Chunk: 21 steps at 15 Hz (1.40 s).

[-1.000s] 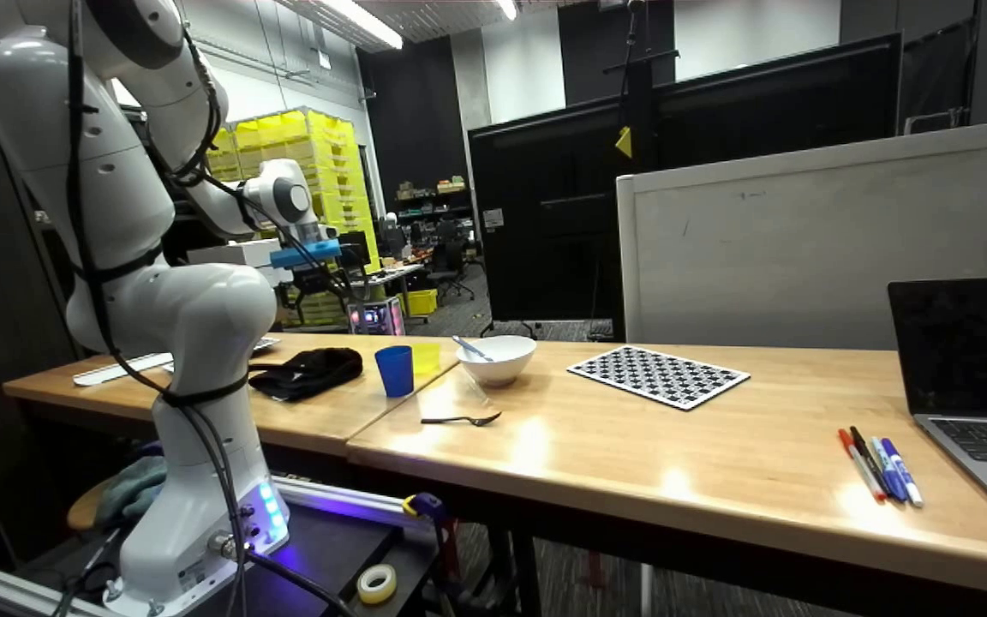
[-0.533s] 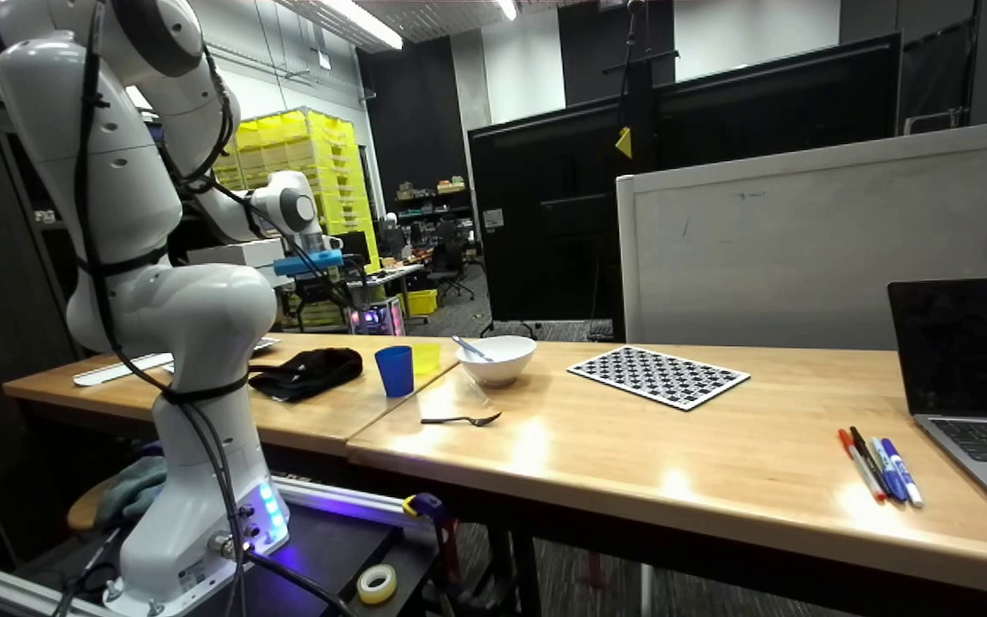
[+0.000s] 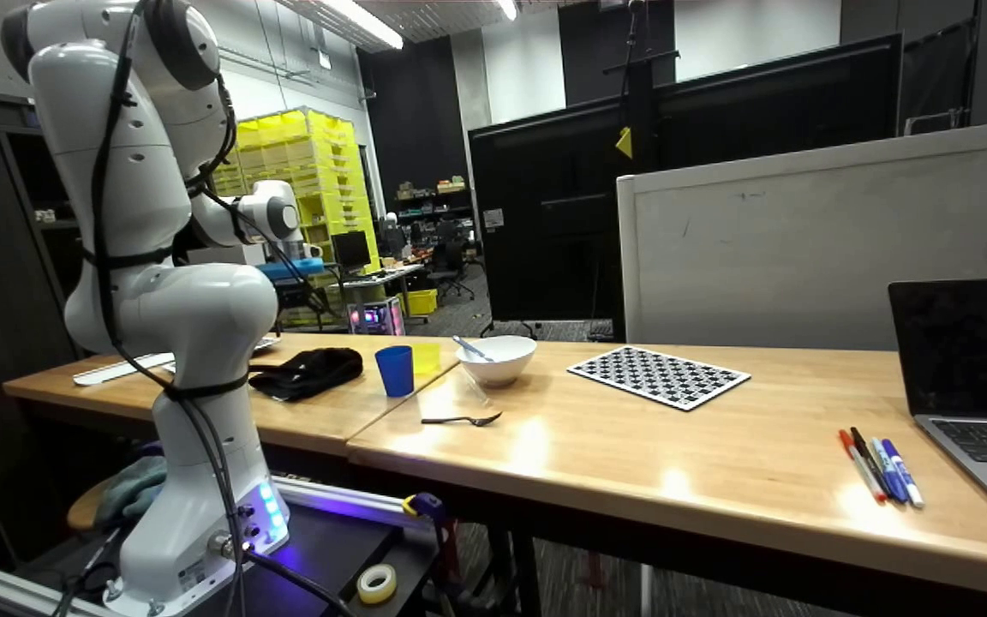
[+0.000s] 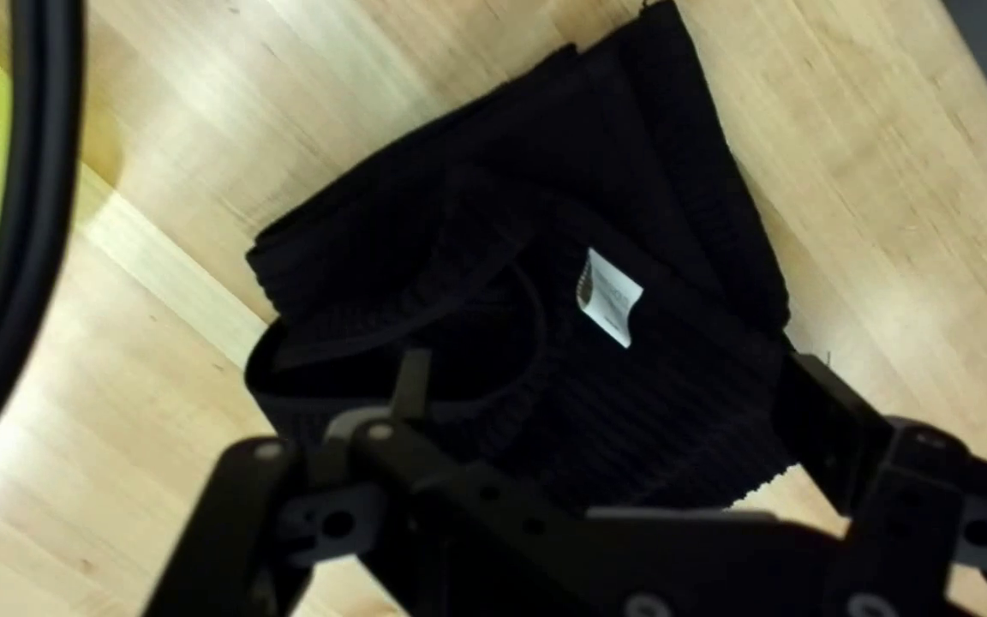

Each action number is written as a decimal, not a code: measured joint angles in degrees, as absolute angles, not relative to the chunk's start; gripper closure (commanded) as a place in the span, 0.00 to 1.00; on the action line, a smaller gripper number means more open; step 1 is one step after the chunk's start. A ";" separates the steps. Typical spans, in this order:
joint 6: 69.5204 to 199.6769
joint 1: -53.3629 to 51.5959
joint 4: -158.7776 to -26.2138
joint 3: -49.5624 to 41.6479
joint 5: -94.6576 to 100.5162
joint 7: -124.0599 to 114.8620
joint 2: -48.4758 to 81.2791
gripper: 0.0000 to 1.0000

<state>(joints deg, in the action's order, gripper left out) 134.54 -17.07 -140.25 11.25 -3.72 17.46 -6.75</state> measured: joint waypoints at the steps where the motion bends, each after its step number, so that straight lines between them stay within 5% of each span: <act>1: 134.59 -17.22 -139.43 11.81 -3.99 17.46 -5.67 0.00; 14: 133.98 -15.93 -127.11 13.75 -3.62 20.57 13.40 0.00; 15: 133.69 -15.79 -126.18 13.90 -3.60 20.97 14.46 0.25; 17: 133.21 -15.58 -124.49 14.25 -3.60 21.67 16.45 0.32; 21: 131.78 -15.32 -121.91 14.89 -3.49 22.20 19.07 0.65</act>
<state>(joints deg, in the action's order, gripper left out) 131.78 -15.32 -121.91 14.89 -3.49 22.20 19.07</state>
